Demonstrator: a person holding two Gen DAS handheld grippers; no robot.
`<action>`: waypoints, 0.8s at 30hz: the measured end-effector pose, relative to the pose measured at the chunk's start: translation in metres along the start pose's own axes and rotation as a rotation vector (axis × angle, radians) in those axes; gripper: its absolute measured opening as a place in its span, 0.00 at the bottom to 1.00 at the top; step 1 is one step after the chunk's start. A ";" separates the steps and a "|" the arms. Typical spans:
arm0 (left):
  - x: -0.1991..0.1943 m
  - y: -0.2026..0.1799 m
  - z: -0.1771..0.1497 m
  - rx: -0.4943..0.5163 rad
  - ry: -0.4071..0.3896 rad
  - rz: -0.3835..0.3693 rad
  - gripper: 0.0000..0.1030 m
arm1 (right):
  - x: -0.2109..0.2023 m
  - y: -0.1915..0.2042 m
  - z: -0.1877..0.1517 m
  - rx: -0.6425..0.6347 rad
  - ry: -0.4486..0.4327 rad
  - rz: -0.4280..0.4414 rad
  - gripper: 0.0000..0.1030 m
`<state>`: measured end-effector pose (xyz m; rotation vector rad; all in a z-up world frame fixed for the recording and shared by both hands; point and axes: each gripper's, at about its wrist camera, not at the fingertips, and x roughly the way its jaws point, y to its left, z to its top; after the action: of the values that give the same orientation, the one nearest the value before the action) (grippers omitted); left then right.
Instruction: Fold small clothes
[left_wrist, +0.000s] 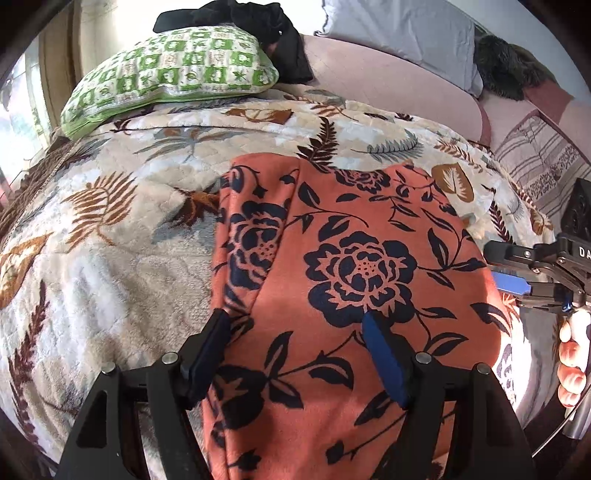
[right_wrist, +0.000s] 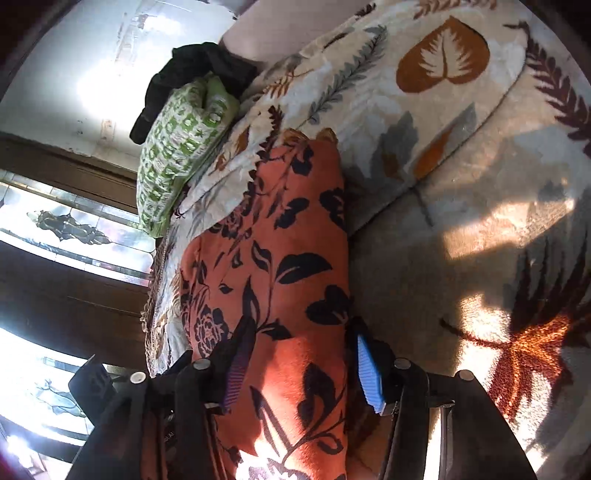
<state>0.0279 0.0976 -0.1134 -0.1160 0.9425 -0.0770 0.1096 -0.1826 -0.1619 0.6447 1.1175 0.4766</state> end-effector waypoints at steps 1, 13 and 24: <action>-0.010 0.004 -0.003 -0.020 -0.019 -0.014 0.72 | -0.012 0.008 -0.003 -0.034 -0.020 -0.010 0.60; -0.006 0.029 -0.042 -0.091 0.077 -0.008 0.75 | 0.023 0.039 0.007 0.026 0.081 0.113 0.73; -0.008 0.039 -0.050 -0.117 0.100 -0.006 0.75 | 0.038 0.022 0.045 0.094 0.059 0.081 0.76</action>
<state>-0.0165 0.1336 -0.1410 -0.2246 1.0469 -0.0340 0.1649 -0.1523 -0.1592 0.7641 1.1779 0.5173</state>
